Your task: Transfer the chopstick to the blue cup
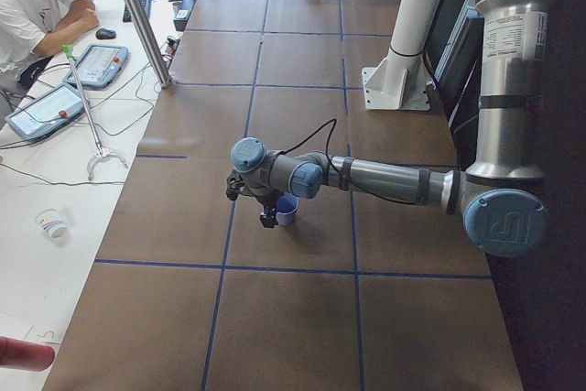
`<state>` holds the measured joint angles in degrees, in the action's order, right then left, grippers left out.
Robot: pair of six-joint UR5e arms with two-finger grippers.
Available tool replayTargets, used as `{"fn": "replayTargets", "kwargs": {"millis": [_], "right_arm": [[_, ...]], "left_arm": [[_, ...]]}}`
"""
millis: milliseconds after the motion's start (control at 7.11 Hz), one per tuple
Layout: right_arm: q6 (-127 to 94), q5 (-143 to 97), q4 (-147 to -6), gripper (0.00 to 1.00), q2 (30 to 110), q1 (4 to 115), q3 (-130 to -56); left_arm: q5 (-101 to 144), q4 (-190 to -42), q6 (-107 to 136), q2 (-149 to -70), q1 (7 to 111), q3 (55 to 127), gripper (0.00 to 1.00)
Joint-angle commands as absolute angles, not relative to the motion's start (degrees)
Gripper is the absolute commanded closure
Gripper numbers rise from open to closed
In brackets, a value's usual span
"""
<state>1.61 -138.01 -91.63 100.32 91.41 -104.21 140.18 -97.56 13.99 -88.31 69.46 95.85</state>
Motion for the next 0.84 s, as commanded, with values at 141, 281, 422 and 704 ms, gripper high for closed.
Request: {"fn": "replayTargets", "kwargs": {"millis": [141,281,422,704], "right_arm": [[1.9,-138.3,-91.7,0.0,100.3,91.4,-104.2],[2.0,-138.3,-91.6,0.0,100.4,91.4,-104.2],[1.9,-138.3,-91.6,0.0,100.4,91.4,-104.3],[2.1,-138.3,-90.9,0.0,100.4,91.4,-104.5]], "left_arm": [[138.1,-106.7,15.9,-89.1,66.4,88.0,0.32],[138.2,-107.0,18.8,-89.2,66.4,88.2,0.78],[138.6,-107.1,19.9,-89.7,66.2,88.7,1.0],[144.6,-105.9,33.5,-91.5,66.2,98.9,1.0]]}}
